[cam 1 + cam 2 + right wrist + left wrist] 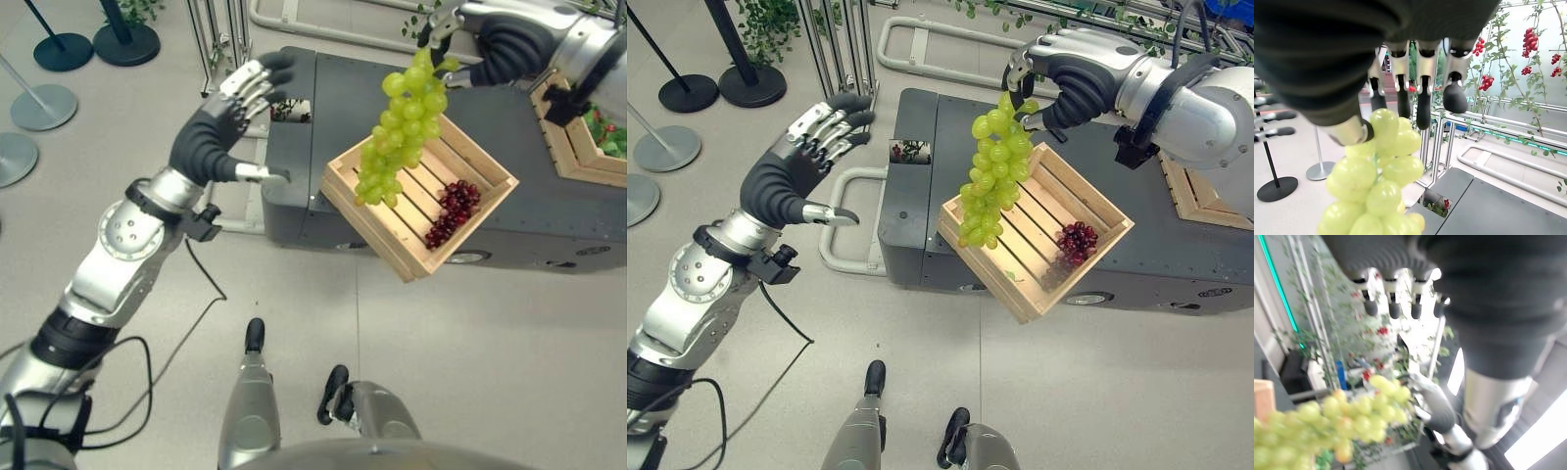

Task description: Pick up the fruits from the basket on one side to the basket on the other side

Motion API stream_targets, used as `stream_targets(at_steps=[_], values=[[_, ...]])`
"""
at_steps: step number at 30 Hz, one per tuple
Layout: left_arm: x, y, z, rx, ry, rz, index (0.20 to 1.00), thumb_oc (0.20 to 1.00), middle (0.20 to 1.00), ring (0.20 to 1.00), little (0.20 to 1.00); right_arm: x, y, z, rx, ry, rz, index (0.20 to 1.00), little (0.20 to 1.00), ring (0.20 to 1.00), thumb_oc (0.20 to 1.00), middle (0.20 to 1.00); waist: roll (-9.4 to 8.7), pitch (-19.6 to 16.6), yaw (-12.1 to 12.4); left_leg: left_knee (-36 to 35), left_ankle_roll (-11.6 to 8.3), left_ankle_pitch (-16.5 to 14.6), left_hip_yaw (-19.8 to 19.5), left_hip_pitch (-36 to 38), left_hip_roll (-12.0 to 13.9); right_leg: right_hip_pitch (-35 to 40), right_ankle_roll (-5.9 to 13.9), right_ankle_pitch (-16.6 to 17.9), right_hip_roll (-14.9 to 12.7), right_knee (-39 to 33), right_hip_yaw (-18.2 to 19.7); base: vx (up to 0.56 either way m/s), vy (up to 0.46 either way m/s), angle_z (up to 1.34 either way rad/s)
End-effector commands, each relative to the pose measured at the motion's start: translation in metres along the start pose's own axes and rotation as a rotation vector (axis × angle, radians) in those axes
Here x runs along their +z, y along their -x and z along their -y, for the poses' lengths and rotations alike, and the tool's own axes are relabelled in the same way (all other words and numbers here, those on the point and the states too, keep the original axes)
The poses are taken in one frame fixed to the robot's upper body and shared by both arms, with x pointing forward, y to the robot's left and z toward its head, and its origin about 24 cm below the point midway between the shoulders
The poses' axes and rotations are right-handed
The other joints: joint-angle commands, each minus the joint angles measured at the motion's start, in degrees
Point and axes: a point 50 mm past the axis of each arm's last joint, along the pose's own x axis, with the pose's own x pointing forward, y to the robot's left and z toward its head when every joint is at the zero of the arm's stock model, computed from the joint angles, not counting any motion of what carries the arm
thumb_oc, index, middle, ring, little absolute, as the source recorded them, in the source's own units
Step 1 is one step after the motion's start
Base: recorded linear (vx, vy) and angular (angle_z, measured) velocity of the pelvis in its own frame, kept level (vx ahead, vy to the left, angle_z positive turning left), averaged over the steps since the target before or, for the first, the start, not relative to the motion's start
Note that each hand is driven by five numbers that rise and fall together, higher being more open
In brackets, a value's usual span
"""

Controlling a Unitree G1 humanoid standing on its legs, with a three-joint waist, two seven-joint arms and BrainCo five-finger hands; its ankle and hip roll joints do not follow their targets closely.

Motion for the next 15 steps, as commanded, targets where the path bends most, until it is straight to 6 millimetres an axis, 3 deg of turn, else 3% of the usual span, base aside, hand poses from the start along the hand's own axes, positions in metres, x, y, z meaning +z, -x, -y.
stream_targets(at_steps=[1,4,9,15], values=[[0.013,0.006,-0.009,0.042,-0.115,0.062,1.000,1.000,1.000,1.000,1.000,0.006,0.009,0.039,-0.162,0.013,0.031,0.200,0.200,0.200,0.200,0.200,-3.60,-4.0,-0.2,9.2,1.14,-13.0,1.0,1.6,-1.9,1.8,3.72,9.5,0.4,-12.5,0.0,0.00,0.000,0.00],[0.005,0.012,-0.012,0.094,-0.144,0.032,1.000,1.000,1.000,1.000,1.000,0.008,0.009,0.039,-0.164,0.004,0.044,0.200,0.200,0.200,0.200,0.200,-3.78,-4.2,-0.2,9.2,1.21,-13.1,1.0,1.6,-1.9,1.8,3.68,9.5,0.5,-12.6,0.1,0.00,0.000,0.00],[-0.031,0.018,-0.012,0.162,-0.129,-0.112,1.000,1.000,1.000,1.000,1.000,0.018,0.005,0.039,-0.180,-0.020,0.096,0.200,0.200,0.200,0.200,0.200,-3.96,-4.6,-0.8,9.2,1.33,-13.2,1.4,1.6,-1.7,1.8,3.54,9.4,0.4,-12.6,0.4,0.00,0.000,0.00],[-0.050,0.007,-0.003,0.145,-0.077,-0.171,1.000,1.000,1.000,1.000,1.000,0.033,-0.003,0.042,-0.208,-0.053,0.181,0.200,0.200,0.200,0.200,0.200,-3.81,-4.8,-1.5,9.7,1.44,-13.4,1.6,1.5,-1.6,1.5,3.44,9.4,0.5,-12.3,0.7,0.00,0.000,0.00]])
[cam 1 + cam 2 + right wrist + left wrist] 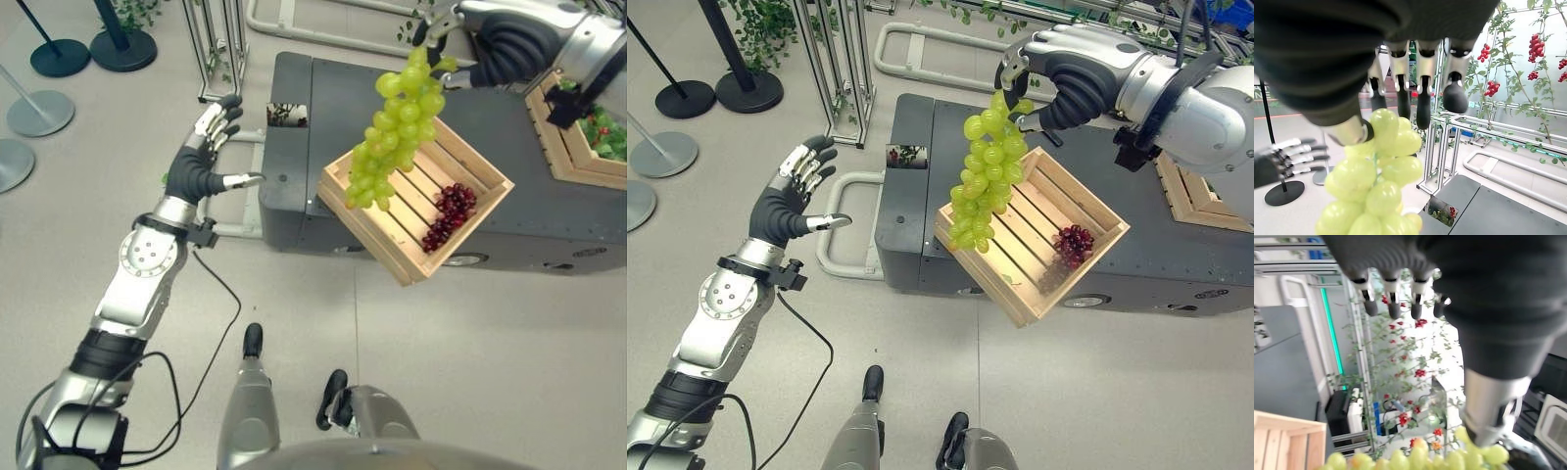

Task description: Pick up the fruits from the basket on one side to the basket on the other side

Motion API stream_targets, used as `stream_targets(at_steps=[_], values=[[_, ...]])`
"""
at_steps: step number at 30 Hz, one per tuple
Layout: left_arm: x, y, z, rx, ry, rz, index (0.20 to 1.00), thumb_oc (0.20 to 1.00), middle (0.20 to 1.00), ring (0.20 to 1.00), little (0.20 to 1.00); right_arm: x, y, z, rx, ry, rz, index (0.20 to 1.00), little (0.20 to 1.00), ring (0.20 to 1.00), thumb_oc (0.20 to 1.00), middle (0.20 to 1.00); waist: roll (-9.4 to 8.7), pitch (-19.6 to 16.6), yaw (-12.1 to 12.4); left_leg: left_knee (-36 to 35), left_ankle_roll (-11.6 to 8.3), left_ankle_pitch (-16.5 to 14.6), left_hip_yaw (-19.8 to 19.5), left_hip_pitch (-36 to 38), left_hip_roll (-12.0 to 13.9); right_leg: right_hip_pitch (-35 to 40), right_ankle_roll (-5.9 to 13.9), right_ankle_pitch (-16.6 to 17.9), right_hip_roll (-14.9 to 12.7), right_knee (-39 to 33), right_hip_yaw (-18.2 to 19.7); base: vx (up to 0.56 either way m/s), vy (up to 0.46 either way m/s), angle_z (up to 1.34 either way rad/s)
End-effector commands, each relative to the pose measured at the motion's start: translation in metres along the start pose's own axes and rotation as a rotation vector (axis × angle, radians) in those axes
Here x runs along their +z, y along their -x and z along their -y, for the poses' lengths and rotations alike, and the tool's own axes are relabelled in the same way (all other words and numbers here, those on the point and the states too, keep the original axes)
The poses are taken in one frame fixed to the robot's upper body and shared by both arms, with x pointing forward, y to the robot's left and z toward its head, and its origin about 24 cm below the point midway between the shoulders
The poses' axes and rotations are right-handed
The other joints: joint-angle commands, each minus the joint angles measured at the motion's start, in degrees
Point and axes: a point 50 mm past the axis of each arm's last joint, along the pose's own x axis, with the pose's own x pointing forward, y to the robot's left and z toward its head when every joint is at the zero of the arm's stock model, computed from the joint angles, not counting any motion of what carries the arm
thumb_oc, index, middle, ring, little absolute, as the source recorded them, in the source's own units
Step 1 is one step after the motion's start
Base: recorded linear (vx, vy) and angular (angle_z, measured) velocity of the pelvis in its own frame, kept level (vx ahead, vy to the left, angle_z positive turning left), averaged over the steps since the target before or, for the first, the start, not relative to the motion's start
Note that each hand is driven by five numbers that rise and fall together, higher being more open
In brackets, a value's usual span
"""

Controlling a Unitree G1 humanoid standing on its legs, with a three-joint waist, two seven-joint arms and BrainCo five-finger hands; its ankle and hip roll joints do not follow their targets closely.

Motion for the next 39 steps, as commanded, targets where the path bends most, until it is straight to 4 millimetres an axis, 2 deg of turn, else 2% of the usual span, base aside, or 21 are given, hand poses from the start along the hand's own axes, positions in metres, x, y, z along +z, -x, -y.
stream_targets(at_steps=[1,4,9,11,12,18,29,38,39], values=[[0.009,-0.008,0.003,-0.027,-0.049,0.046,1.000,1.000,1.000,1.000,1.000,0.023,-0.005,0.038,-0.196,-0.049,0.135,0.200,0.200,0.200,0.200,0.200,-3.46,-3.5,-1.3,9.8,1.46,-13.0,1.4,1.4,-1.7,1.1,3.45,9.4,0.1,-11.3,0.7,0.00,0.000,0.00],[0.003,-0.015,0.014,-0.058,-0.020,0.025,1.000,1.000,1.000,1.000,1.000,0.031,-0.007,0.039,-0.209,-0.064,0.180,0.200,0.200,0.200,0.200,0.200,-3.45,-3.6,-1.7,9.8,1.51,-13.0,1.5,1.4,-1.7,1.0,3.45,9.4,0.2,-11.3,0.8,0.00,0.001,-0.01],[0.004,-0.028,0.033,-0.153,-0.047,0.025,1.000,1.000,1.000,1.000,1.000,0.044,-0.011,0.043,-0.230,-0.060,0.244,0.200,0.200,0.200,0.200,0.200,-3.32,-3.6,-2.1,10.0,1.49,-13.0,1.5,1.3,-1.7,0.9,3.50,9.3,0.2,-11.1,0.7,0.00,0.000,0.00],[0.004,-0.028,0.033,-0.154,-0.047,0.026,1.000,1.000,1.000,1.000,1.000,0.044,-0.010,0.043,-0.230,-0.059,0.243,0.200,0.200,0.200,0.200,0.200,-3.31,-3.6,-2.1,10.0,1.49,-13.0,1.5,1.3,-1.7,0.9,3.50,9.3,0.2,-11.1,0.7,0.00,0.000,0.00],[0.005,-0.035,0.042,-0.204,-0.083,0.031,1.000,1.000,1.000,1.000,1.000,0.052,-0.012,0.044,-0.232,-0.062,0.282,0.200,0.200,0.200,0.200,0.200,-3.26,-3.7,-2.4,10.0,1.49,-13.0,1.5,1.3,-1.7,0.9,3.54,9.3,0.3,-11.1,0.7,0.00,0.000,0.00],[0.009,-0.045,0.061,-0.281,-0.101,0.048,1.000,1.000,1.000,1.000,1.000,0.064,-0.016,0.046,-0.235,-0.066,0.344,0.200,0.200,0.200,0.200,0.200,-3.04,-3.6,-2.7,10.0,1.55,-13.1,1.5,1.3,-1.7,0.7,3.57,9.2,0.2,-10.9,0.9,0.00,0.000,0.00],[0.014,-0.055,0.083,-0.326,-0.032,0.074,1.000,1.000,1.000,1.000,1.000,0.086,-0.019,0.048,-0.240,-0.066,0.450,0.200,0.200,0.200,0.200,0.200,-3.02,-3.5,-3.0,10.2,1.66,-13.3,1.6,1.3,-1.8,0.6,3.69,9.2,0.0,-10.7,1.0,0.00,0.000,0.00],[0.012,-0.057,0.091,-0.337,0.005,0.066,1.000,1.000,1.000,1.000,1.000,0.095,-0.021,0.049,-0.251,-0.071,0.494,0.200,0.200,0.200,0.200,0.200,-3.03,-3.5,-3.0,10.4,1.68,-13.5,1.7,1.5,-1.8,0.7,3.70,9.0,0.0,-10.4,1.1,0.00,0.000,0.00],[0.011,-0.057,0.092,-0.335,0.009,0.064,0.846,0.846,0.846,0.846,0.846,0.095,-0.021,0.048,-0.252,-0.074,0.497,0.200,0.200,0.200,0.200,0.200,-3.01,-3.5,-3.0,10.4,1.69,-13.5,1.6,1.5,-1.8,0.7,3.68,9.0,0.0,-10.4,1.1,0.00,0.000,0.00]])
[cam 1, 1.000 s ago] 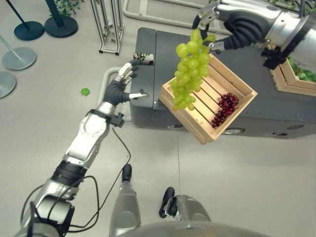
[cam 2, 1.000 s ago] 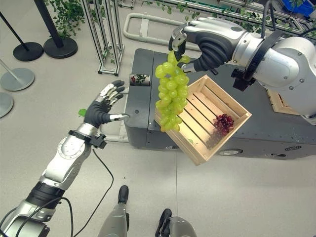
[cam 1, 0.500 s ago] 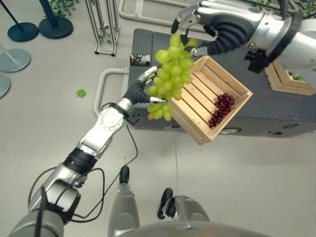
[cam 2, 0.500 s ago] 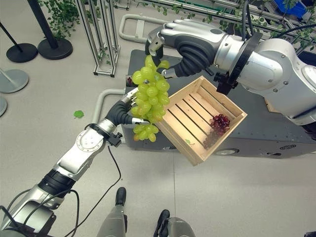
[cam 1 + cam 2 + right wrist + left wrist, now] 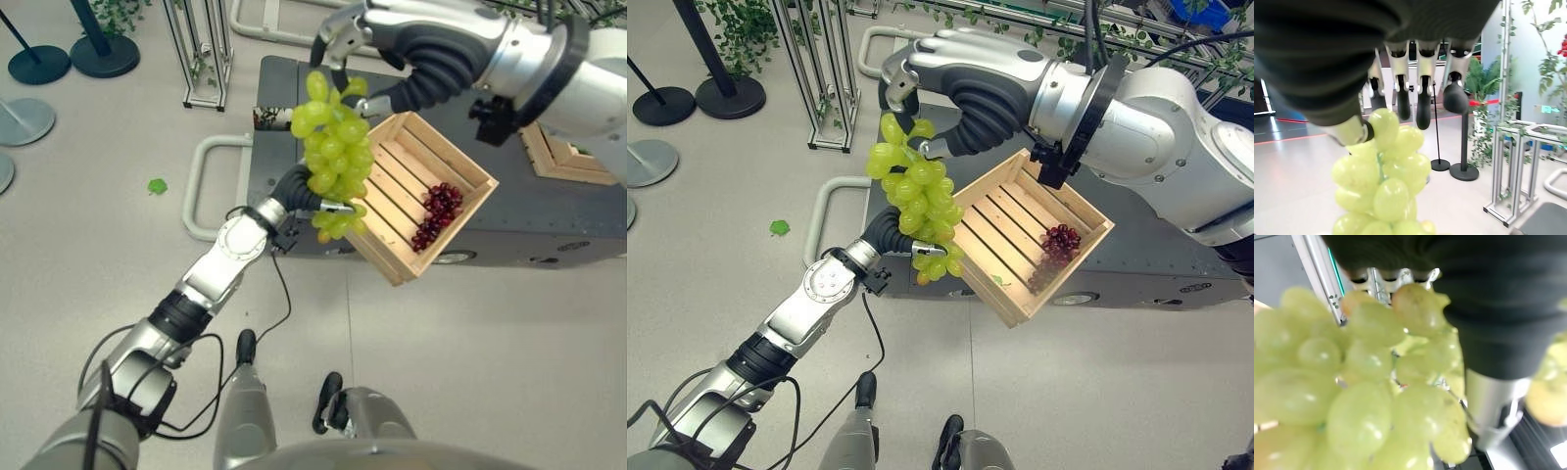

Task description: Pick up the fruits from the basket on one side to the basket on the other side

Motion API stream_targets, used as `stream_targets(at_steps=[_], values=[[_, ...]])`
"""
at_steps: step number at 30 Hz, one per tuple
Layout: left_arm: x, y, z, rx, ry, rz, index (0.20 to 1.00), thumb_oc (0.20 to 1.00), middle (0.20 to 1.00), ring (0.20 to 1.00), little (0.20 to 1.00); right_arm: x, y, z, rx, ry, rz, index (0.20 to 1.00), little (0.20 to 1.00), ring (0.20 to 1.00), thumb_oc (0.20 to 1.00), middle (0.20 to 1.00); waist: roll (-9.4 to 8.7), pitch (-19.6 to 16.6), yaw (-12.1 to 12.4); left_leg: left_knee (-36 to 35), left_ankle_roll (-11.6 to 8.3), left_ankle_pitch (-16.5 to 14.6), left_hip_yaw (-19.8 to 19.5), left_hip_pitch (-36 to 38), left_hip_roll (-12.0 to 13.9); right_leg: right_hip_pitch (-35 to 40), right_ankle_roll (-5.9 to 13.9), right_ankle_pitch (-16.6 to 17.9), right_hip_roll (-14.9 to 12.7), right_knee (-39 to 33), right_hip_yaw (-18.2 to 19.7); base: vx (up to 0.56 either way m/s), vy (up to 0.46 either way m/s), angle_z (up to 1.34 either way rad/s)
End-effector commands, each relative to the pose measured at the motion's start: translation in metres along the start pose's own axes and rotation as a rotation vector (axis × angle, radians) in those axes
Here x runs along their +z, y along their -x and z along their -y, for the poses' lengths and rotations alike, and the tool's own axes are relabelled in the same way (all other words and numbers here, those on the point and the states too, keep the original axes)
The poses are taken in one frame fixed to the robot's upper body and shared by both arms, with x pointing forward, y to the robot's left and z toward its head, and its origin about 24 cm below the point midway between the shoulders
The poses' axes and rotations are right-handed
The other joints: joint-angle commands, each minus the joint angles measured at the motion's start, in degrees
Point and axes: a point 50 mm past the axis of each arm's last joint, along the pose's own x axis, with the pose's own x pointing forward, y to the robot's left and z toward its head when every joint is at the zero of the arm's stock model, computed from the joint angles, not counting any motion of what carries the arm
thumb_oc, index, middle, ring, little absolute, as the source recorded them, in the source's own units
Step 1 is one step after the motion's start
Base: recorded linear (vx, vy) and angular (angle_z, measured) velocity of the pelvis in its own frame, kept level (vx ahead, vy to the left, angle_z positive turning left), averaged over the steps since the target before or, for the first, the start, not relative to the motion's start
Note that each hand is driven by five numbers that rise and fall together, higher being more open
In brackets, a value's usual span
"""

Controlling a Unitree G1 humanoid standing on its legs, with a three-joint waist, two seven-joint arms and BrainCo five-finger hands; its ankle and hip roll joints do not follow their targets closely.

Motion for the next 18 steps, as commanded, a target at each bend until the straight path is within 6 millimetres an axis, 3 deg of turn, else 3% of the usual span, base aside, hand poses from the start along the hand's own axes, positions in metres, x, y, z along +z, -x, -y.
stream_targets(at_steps=[1,2,3,18], values=[[0.017,-0.014,-0.006,0.016,0.015,0.084,0.536,0.536,0.536,0.536,0.536,0.026,-0.007,0.036,-0.161,0.004,0.147,0.200,0.200,0.200,0.200,0.200,-2.06,-2.6,-1.2,10.4,1.82,-13.1,1.1,1.3,-2.0,0.6,3.64,9.0,-0.4,-10.0,0.7,0.00,0.000,0.00],[0.017,-0.014,-0.006,0.016,0.015,0.084,0.457,0.457,0.457,0.457,0.457,0.026,-0.007,0.036,-0.161,0.004,0.146,0.200,0.200,0.200,0.200,0.200,-2.07,-2.6,-1.2,10.4,1.82,-13.1,1.1,1.2,-2.0,0.6,3.64,9.0,-0.4,-9.9,0.7,0.00,0.000,0.00],[0.016,-0.014,-0.006,0.019,0.018,0.083,0.200,0.200,0.200,0.200,0.200,0.026,-0.007,0.036,-0.164,0.002,0.146,0.200,0.200,0.200,0.200,0.200,-2.11,-2.6,-1.2,10.4,1.82,-13.1,1.1,1.2,-2.0,0.5,3.62,9.0,-0.4,-9.9,0.7,0.00,0.000,0.00],[0.014,-0.008,-0.006,0.058,0.104,0.093,0.200,0.200,0.200,0.200,0.200,0.017,-0.002,0.024,-0.150,-0.053,0.115,0.200,0.200,0.200,0.200,0.200,-1.96,-2.5,-0.9,10.1,1.81,-13.0,0.8,1.3,-2.1,0.7,3.56,9.0,-0.4,-10.0,0.4,0.00,0.000,0.00]])
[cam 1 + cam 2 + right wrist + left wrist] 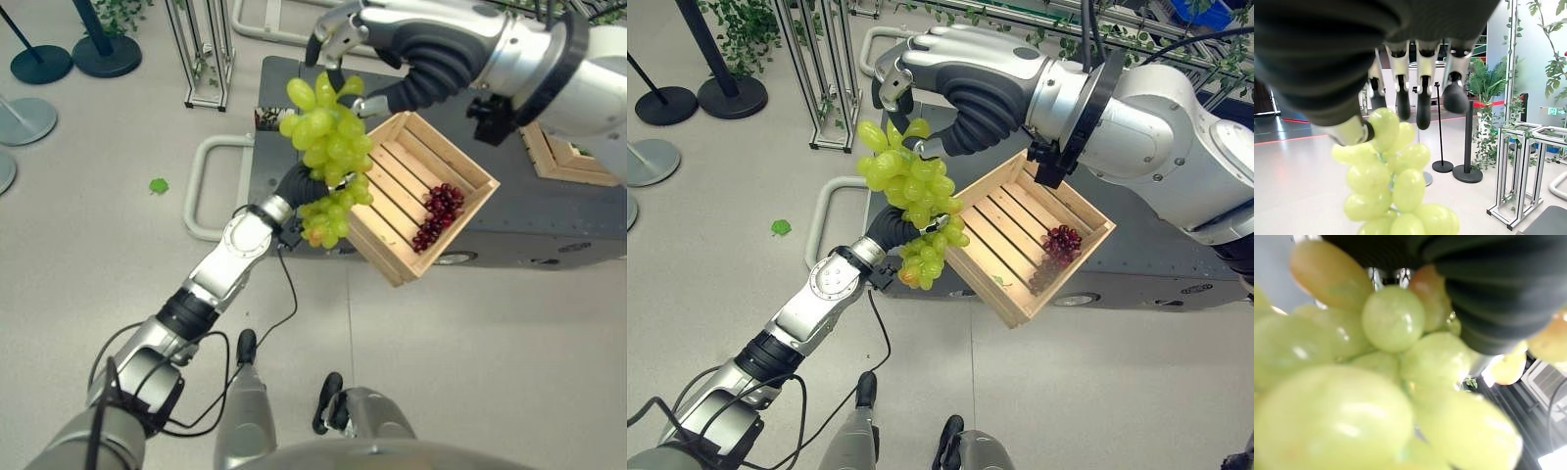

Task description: Pick up the fruits from the basket on one side to the basket on the other side

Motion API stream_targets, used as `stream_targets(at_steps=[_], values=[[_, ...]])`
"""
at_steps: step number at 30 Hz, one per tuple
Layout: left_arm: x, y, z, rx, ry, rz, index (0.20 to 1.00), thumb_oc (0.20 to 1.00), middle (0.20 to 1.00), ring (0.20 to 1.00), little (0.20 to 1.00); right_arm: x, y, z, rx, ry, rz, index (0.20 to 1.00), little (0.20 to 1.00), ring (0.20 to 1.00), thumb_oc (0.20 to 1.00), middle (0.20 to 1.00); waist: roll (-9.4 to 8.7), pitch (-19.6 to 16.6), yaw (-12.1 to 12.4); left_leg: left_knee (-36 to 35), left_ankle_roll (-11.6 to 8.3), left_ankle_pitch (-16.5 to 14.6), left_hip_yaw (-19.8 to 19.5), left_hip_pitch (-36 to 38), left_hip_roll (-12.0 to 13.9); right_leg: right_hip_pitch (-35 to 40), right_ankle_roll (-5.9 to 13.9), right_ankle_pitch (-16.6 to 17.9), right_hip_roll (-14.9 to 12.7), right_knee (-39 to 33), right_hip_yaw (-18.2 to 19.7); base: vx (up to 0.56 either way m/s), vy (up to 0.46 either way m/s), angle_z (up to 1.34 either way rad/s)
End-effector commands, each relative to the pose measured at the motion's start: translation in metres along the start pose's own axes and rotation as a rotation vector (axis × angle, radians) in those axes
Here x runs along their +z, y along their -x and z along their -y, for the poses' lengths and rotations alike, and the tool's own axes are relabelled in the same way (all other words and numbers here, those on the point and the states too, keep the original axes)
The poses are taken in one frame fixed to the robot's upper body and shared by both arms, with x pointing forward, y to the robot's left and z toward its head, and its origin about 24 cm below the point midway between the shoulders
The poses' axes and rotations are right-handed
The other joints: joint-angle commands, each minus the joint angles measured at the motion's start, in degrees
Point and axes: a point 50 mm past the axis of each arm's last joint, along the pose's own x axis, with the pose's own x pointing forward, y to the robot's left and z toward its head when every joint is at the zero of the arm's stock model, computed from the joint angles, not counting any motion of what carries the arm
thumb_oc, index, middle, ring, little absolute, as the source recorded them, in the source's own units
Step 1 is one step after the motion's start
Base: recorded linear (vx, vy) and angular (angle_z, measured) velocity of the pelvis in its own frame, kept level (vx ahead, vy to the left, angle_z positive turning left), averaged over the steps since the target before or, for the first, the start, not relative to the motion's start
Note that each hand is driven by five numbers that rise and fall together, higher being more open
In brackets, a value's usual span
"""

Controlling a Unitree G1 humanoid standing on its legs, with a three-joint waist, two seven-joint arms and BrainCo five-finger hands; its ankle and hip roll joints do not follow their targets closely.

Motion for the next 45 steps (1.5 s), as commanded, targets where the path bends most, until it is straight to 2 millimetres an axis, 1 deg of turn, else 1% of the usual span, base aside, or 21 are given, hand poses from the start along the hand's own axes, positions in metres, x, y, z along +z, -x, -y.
stream_targets(at_steps=[1,2,3,8,12,18,20,22,24,26,28,29,30,31,35,39,40,41,42,44,45], values=[[0.011,-0.003,-0.008,0.039,0.037,0.068,0.200,0.200,0.200,0.200,0.200,0.017,-0.001,0.026,-0.152,-0.046,0.113,0.200,0.200,0.200,0.200,0.200,-2.04,-2.5,-1.0,10.1,1.81,-13.0,0.9,1.3,-2.1,0.6,3.56,9.0,-0.4,-10.1,0.4,0.00,0.000,0.00],[0.010,-0.002,-0.009,0.044,0.043,0.067,0.200,0.200,0.200,0.200,0.200,0.015,0.000,0.024,-0.149,-0.054,0.103,0.200,0.200,0.200,0.200,0.200,-1.94,-2.5,-0.9,10.1,1.85,-13.0,0.9,1.3,-2.1,0.7,3.55,9.0,-0.4,-10.1,0.4,0.00,0.000,0.00],[0.009,0.000,-0.009,0.047,0.047,0.064,0.200,0.200,0.200,0.200,0.200,0.013,0.002,0.022,-0.147,-0.063,0.091,1.000,1.000,1.000,1.000,1.000,-1.96,-2.5,-0.9,10.1,1.86,-13.0,0.9,1.3,-2.1,0.7,3.55,9.0,-0.4,-10.1,0.5,0.00,0.000,0.00],[0.006,0.018,-0.018,0.094,0.091,0.066,0.200,0.200,0.200,0.200,0.200,0.000,0.014,0.011,-0.155,-0.111,0.023,1.000,1.000,1.000,1.000,1.000,-1.35,-2.3,-0.6,10.1,2.02,-13.1,1.0,1.5,-2.3,0.9,3.61,9.1,-0.6,-10.2,0.4,0.00,0.000,0.00],[-0.002,0.044,-0.030,0.183,0.144,0.052,0.200,0.200,0.200,0.200,0.200,-0.020,0.040,-0.009,-0.209,-0.208,-0.087,1.000,1.000,1.000,1.000,1.000,-0.44,-2.3,-0.9,10.2,2.25,-13.4,1.0,1.7,-2.6,1.1,3.73,9.1,-0.9,-10.0,0.3,0.00,0.016,0.00],[-0.020,0.105,-0.047,0.342,0.222,-0.020,0.200,0.200,0.200,0.200,0.200,-0.048,0.120,-0.059,-0.364,-0.315,-0.410,1.000,1.000,1.000,1.000,1.000,0.13,-3.0,-0.5,9.9,2.80,-14.1,1.0,2.5,-3.3,2.4,4.36,9.4,-1.4,-11.0,0.0,0.02,0.034,0.04],[-0.028,0.133,-0.057,0.432,0.213,-0.065,0.200,0.200,0.200,0.200,0.200,-0.055,0.160,-0.086,-0.417,-0.332,-0.601,1.000,1.000,1.000,1.000,1.000,0.67,-3.6,-0.6,9.7,3.11,-14.9,1.1,3.4,-3.7,3.3,4.69,9.3,-1.5,-11.1,0.1,0.05,0.066,0.00],[-0.029,0.138,-0.059,0.452,0.207,-0.069,0.200,0.200,0.200,0.200,0.200,-0.056,0.171,-0.095,-0.454,-0.350,-0.655,1.000,1.000,1.000,1.000,1.000,0.78,-3.8,-0.5,9.5,3.23,-15.0,1.2,3.8,-3.8,3.6,4.81,9.3,-1.7,-11.0,0.1,0.04,0.056,-0.01],[-0.026,0.161,-0.068,0.547,0.178,-0.068,0.200,0.200,0.200,0.200,0.200,-0.048,0.203,-0.124,-0.591,-0.447,-0.794,1.000,1.000,1.000,1.000,1.000,1.05,-4.4,-0.8,8.5,3.79,-15.1,1.5,5.0,-4.5,4.4,5.16,9.6,-1.9,-11.4,0.3,0.07,0.100,-0.01],[-0.024,0.166,-0.070,0.565,0.161,-0.065,0.200,0.200,0.200,0.200,0.200,-0.046,0.208,-0.136,-0.638,-0.498,-0.830,1.000,1.000,1.000,1.000,1.000,1.19,-4.5,-0.9,8.4,3.92,-15.2,1.6,5.4,-4.6,4.6,5.22,9.6,-2.0,-11.3,0.4,0.04,0.065,-0.01],[-0.018,0.176,-0.074,0.624,0.124,-0.050,0.200,0.200,0.200,0.200,0.200,-0.037,0.223,-0.169,-0.733,-0.620,-0.932,1.000,1.000,1.000,1.000,1.000,1.57,-4.7,-1.0,8.2,4.31,-15.6,2.0,6.2,-5.0,5.1,5.43,9.5,-2.2,-11.2,0.6,0.05,0.104,-0.06],[-0.017,0.185,-0.075,0.666,0.107,-0.048,0.200,0.200,0.200,0.200,0.200,-0.029,0.234,-0.201,-0.830,-0.765,-1.028,1.000,1.000,1.000,1.000,1.000,2.18,-4.9,-1.1,8.1,4.64,-16.5,2.4,7.4,-5.1,5.6,5.67,9.1,-2.4,-10.7,0.8,0.05,0.111,-0.12],[-0.016,0.185,-0.075,0.666,0.105,-0.048,0.200,0.200,0.200,0.200,0.200,-0.029,0.234,-0.201,-0.831,-0.767,-1.027,1.000,1.000,1.000,1.000,1.000,2.00,-5.0,-1.1,7.9,4.72,-16.0,2.4,7.2,-5.3,5.5,5.64,9.4,-2.5,-10.9,0.8,0.06,0.170,-0.16],[-0.016,0.193,-0.077,0.727,0.081,-0.048,0.200,0.200,0.200,0.200,0.200,-0.014,0.239,-0.232,-0.877,-0.917,-1.095,1.000,1.000,1.000,1.000,1.000,2.68,-4.9,-1.3,7.8,5.20,-16.5,3.0,8.2,-5.6,5.6,5.97,9.5,-2.9,-10.1,1.0,0.01,0.146,-0.14],[-0.011,0.209,-0.076,0.784,0.013,-0.067,0.200,0.200,0.200,0.200,0.200,0.017,0.233,-0.272,-0.822,-1.187,-1.117,1.000,1.000,1.000,1.000,1.000,3.62,-4.3,-1.6,6.2,5.94,-16.7,4.5,10.0,-6.3,5.4,6.75,10.3,-3.9,-9.7,2.1,-0.01,0.157,-0.21],[-0.009,0.217,-0.076,0.818,-0.054,-0.088,0.200,0.200,0.200,0.200,0.200,0.029,0.228,-0.285,-0.809,-1.315,-1.101,1.000,1.000,1.000,1.000,1.000,4.00,-3.6,-1.6,5.4,6.61,-16.6,5.9,10.6,-6.9,4.5,7.58,12.1,-4.5,-10.4,3.4,-0.09,0.149,-0.28],[-0.012,0.220,-0.075,0.839,-0.064,-0.099,0.200,0.200,0.200,0.200,0.200,0.030,0.222,-0.287,-0.809,-1.348,-1.076,1.000,1.000,1.000,1.000,1.000,4.12,-3.0,-1.8,5.0,6.78,-16.2,6.7,10.6,-7.2,3.5,8.50,15.2,-5.2,-11.3,4.8,-0.09,0.077,-0.36],[-0.012,0.220,-0.076,0.840,-0.064,-0.098,0.200,0.200,0.200,0.200,0.200,0.030,0.222,-0.287,-0.809,-1.348,-1.075,1.000,1.000,1.000,1.000,1.000,4.11,-3.0,-1.7,5.0,6.82,-16.2,6.9,10.5,-7.2,3.4,8.54,15.4,-5.2,-11.4,5.0,-0.25,0.110,-0.54],[-0.012,0.215,-0.078,0.847,-0.046,-0.076,0.200,0.200,0.200,0.200,0.200,0.025,0.215,-0.284,-0.828,-1.345,-1.044,1.000,1.000,1.000,1.000,1.000,5.32,-1.8,-1.8,6.2,7.13,-15.3,6.5,8.9,-6.2,1.8,8.90,13.8,-3.8,-7.4,8.6,-0.17,0.039,-0.48],[-0.013,0.213,-0.077,0.843,-0.041,-0.071,0.200,0.200,0.200,0.200,0.200,0.025,0.214,-0.283,-0.824,-1.348,-1.035,1.000,1.000,1.000,1.000,1.000,5.41,-2.0,-1.6,6.1,7.13,-14.4,6.6,7.9,-6.1,1.7,8.15,11.9,-2.8,-5.9,9.4,-0.21,0.045,-0.25],[-0.013,0.207,-0.076,0.820,-0.056,-0.072,0.200,0.200,0.200,0.200,0.200,0.026,0.212,-0.285,-0.803,-1.340,-1.044,1.000,1.000,1.000,1.000,1.000,6.17,-2.9,-0.5,4.9,7.28,-12.5,6.8,7.1,-5.2,4.0,6.64,5.7,-0.8,0.9,7.8,-0.20,0.031,-0.06]])
